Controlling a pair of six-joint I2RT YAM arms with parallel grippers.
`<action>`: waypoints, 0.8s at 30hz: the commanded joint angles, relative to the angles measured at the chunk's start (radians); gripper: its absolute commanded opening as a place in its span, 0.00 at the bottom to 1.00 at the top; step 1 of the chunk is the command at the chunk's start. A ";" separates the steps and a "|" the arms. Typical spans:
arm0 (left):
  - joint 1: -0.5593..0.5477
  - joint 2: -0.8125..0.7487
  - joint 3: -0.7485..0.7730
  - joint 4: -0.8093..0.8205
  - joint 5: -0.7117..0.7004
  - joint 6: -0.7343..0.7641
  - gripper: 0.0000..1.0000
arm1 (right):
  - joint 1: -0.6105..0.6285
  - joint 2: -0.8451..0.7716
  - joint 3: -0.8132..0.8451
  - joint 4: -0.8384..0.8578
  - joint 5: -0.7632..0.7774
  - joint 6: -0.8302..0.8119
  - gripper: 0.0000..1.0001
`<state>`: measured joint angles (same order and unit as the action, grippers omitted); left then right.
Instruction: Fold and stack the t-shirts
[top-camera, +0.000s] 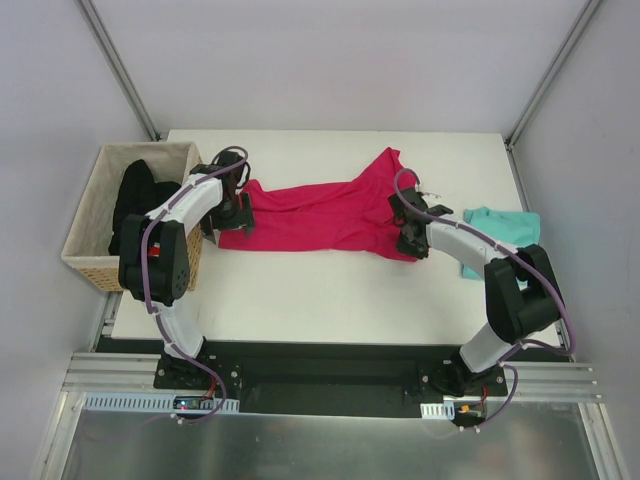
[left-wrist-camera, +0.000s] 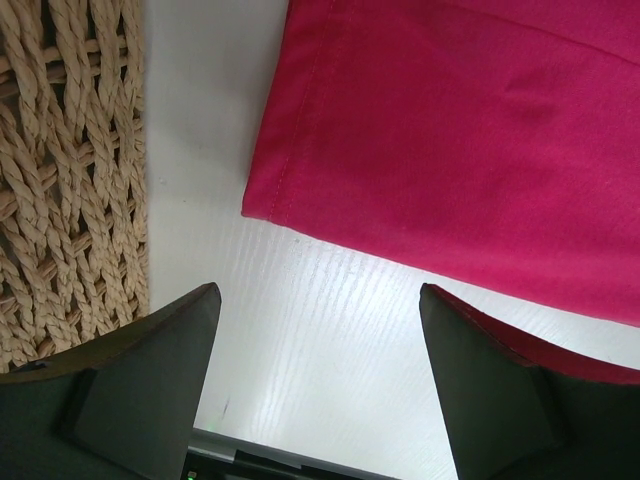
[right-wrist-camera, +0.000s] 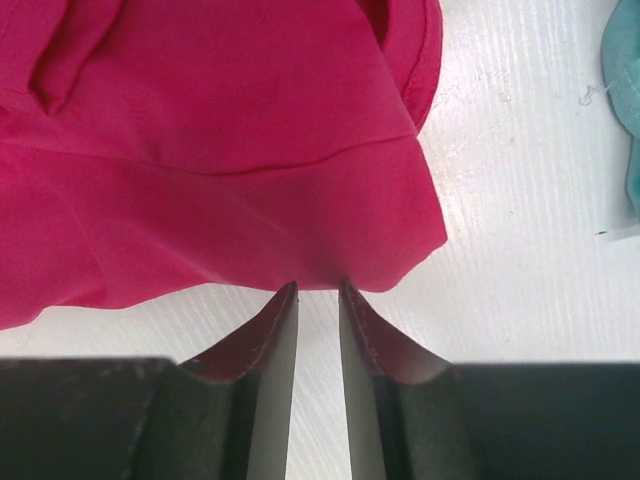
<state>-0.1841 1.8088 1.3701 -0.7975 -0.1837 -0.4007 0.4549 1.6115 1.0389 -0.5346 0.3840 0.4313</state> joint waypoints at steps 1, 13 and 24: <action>-0.005 0.001 0.046 -0.011 -0.007 0.013 0.80 | -0.005 0.033 0.056 0.002 -0.019 0.027 0.22; -0.003 -0.025 0.067 -0.035 -0.023 0.028 0.81 | -0.054 0.097 0.070 0.016 -0.056 0.070 0.06; 0.002 -0.019 0.086 -0.048 -0.033 0.025 0.81 | -0.082 0.090 0.056 -0.030 -0.016 0.146 0.01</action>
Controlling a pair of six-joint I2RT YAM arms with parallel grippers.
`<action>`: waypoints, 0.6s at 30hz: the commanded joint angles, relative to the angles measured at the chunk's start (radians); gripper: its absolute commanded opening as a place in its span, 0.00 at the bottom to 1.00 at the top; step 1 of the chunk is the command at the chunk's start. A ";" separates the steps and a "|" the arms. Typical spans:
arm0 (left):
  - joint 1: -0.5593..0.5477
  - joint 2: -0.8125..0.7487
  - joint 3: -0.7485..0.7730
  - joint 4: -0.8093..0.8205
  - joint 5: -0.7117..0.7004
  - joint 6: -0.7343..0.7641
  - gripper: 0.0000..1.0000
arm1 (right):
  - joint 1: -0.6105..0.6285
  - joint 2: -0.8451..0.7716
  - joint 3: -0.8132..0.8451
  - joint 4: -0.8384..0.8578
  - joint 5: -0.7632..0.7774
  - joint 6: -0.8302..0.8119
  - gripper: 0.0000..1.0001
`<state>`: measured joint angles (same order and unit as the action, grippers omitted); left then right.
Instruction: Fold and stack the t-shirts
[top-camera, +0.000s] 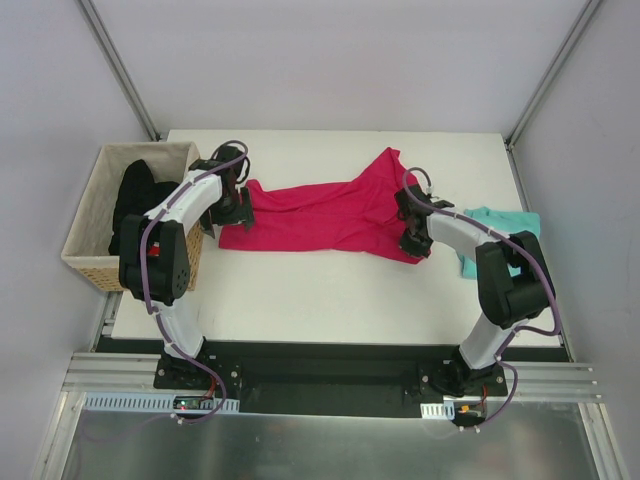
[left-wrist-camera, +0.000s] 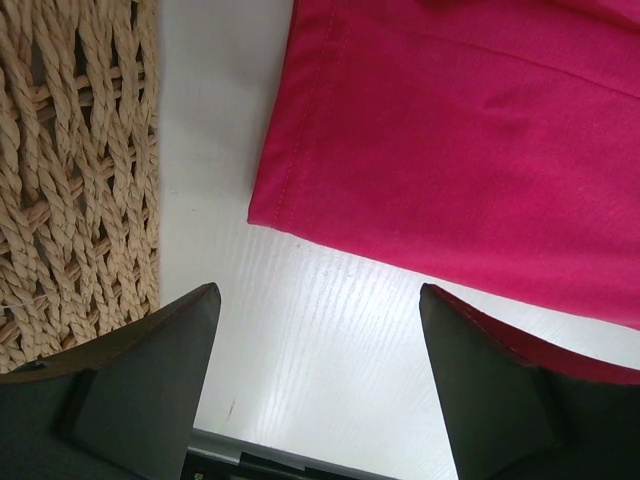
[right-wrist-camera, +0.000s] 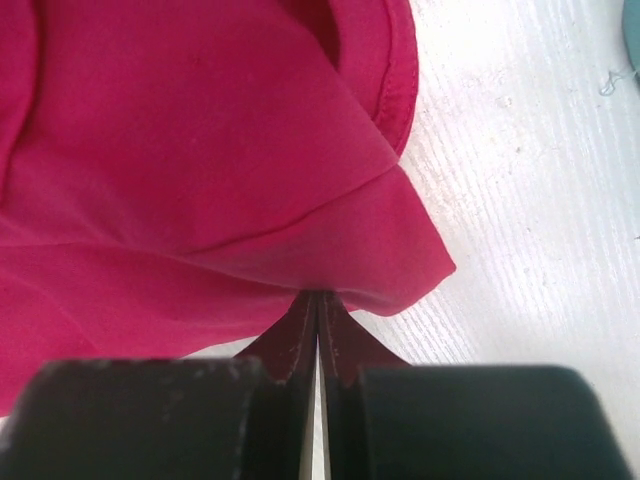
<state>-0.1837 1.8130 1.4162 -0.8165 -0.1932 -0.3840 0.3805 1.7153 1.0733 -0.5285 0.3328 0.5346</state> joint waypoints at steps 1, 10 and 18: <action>0.001 -0.018 0.049 -0.027 -0.019 0.010 0.81 | -0.008 -0.017 0.022 -0.041 0.043 0.045 0.01; 0.001 0.057 0.072 -0.006 0.023 0.013 0.53 | -0.014 -0.039 0.030 -0.067 0.057 0.036 0.01; 0.001 0.135 0.078 0.016 0.043 0.005 0.00 | -0.019 -0.042 0.034 -0.079 0.063 0.024 0.01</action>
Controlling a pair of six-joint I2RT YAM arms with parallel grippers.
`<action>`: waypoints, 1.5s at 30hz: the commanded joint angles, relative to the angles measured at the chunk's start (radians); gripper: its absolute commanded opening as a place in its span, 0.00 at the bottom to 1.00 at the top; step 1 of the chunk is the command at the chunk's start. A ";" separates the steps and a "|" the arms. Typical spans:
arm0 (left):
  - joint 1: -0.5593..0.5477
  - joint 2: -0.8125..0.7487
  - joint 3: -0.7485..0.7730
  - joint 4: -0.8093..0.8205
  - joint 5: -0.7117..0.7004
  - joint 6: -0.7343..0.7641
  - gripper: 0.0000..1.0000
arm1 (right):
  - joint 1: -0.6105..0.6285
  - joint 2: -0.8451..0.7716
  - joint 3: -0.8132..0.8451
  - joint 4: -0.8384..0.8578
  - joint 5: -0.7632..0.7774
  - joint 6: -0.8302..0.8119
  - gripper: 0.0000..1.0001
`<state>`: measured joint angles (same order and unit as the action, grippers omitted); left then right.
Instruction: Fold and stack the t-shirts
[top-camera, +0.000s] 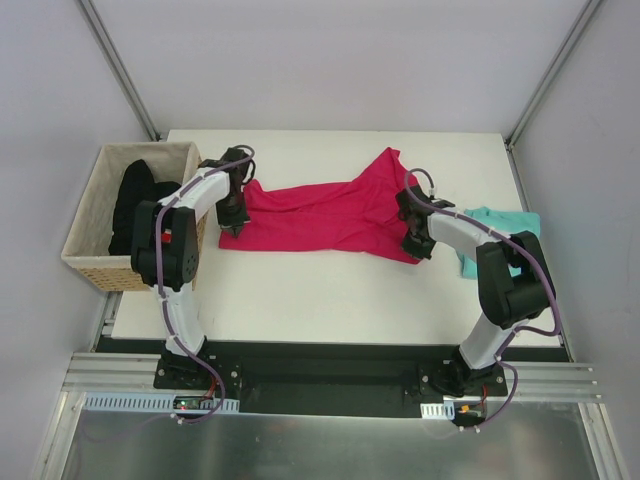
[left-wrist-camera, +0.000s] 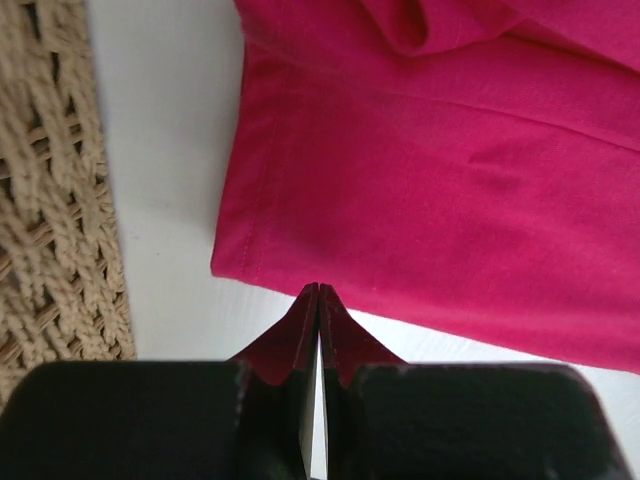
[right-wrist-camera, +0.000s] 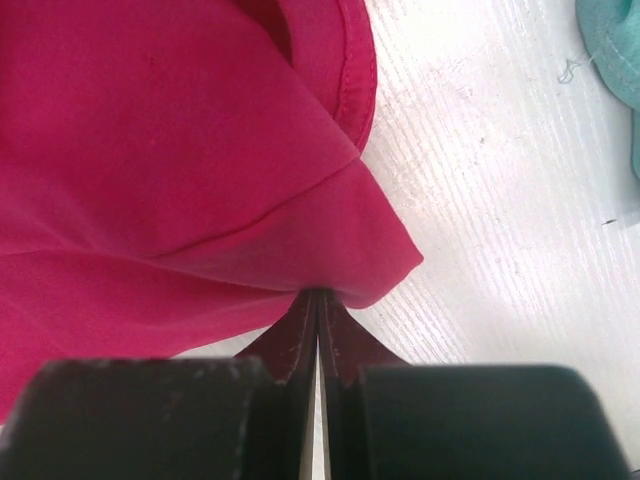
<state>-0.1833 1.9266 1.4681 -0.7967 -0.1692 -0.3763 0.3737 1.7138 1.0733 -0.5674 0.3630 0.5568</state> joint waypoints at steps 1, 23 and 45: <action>0.001 0.028 0.026 -0.004 0.019 -0.001 0.00 | -0.013 -0.037 0.036 -0.040 0.033 0.002 0.01; 0.028 0.071 0.021 -0.004 0.031 0.005 0.00 | -0.025 0.007 0.068 -0.058 0.021 0.005 0.01; 0.087 0.091 0.075 -0.018 0.048 0.027 0.00 | -0.053 0.044 0.094 -0.111 0.014 0.064 0.01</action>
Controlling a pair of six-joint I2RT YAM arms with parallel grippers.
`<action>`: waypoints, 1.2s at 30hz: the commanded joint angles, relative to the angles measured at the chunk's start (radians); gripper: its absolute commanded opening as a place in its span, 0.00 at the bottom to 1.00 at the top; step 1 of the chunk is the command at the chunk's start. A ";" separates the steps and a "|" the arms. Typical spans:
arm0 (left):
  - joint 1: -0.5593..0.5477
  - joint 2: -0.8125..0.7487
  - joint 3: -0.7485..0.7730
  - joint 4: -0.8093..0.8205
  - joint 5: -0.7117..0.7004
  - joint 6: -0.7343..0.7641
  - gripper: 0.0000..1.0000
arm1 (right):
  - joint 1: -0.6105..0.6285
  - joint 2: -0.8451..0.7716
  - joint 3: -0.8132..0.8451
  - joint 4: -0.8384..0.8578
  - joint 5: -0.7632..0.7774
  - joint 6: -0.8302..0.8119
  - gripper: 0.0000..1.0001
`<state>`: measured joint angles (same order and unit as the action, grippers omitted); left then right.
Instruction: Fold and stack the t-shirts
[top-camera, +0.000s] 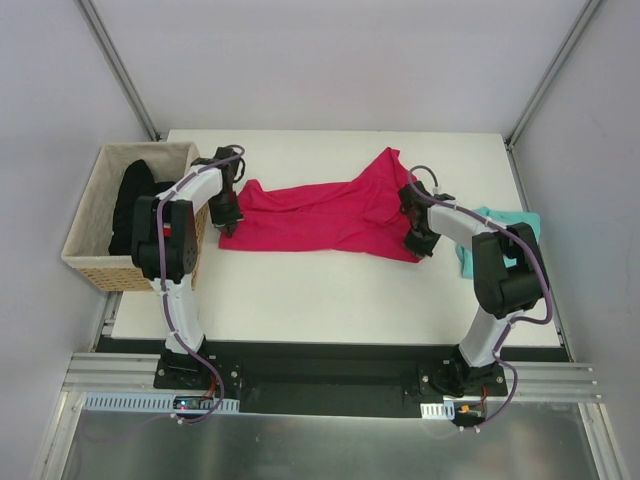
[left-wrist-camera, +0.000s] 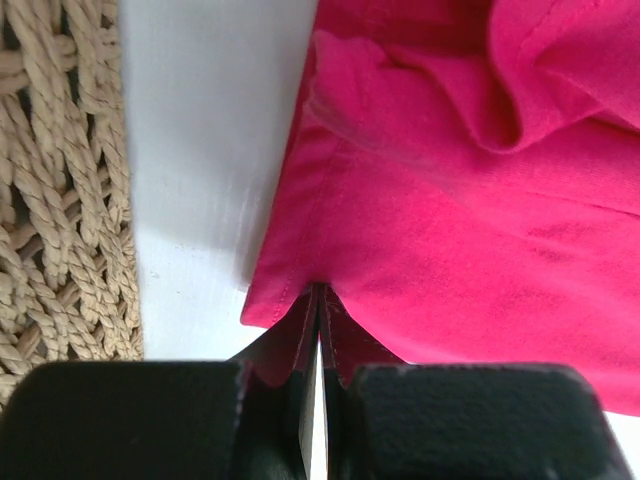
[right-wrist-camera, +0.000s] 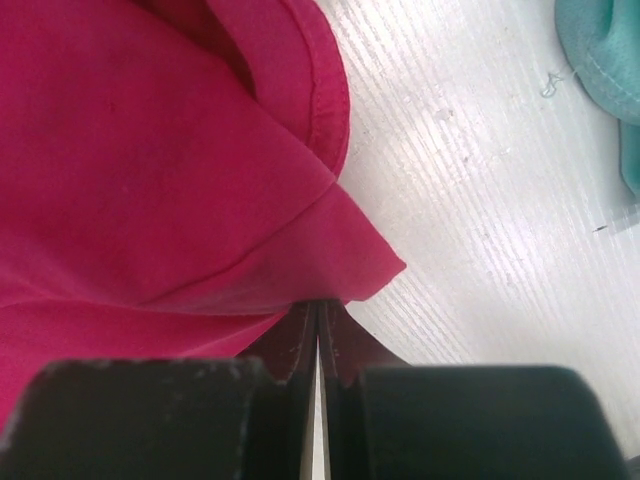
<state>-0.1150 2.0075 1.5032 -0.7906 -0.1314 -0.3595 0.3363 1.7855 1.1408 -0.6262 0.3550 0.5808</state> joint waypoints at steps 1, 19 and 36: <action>0.021 0.017 0.041 -0.025 0.012 0.010 0.00 | -0.019 -0.029 0.027 -0.055 0.019 0.042 0.01; 0.026 0.057 0.022 -0.030 0.036 0.002 0.00 | -0.033 -0.072 0.051 -0.072 0.022 0.039 0.01; 0.067 0.051 0.009 -0.045 0.024 -0.006 0.00 | -0.048 -0.094 0.039 -0.095 0.039 0.039 0.01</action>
<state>-0.0654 2.0567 1.5181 -0.8001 -0.0940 -0.3565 0.2985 1.7454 1.1599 -0.6838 0.3626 0.6029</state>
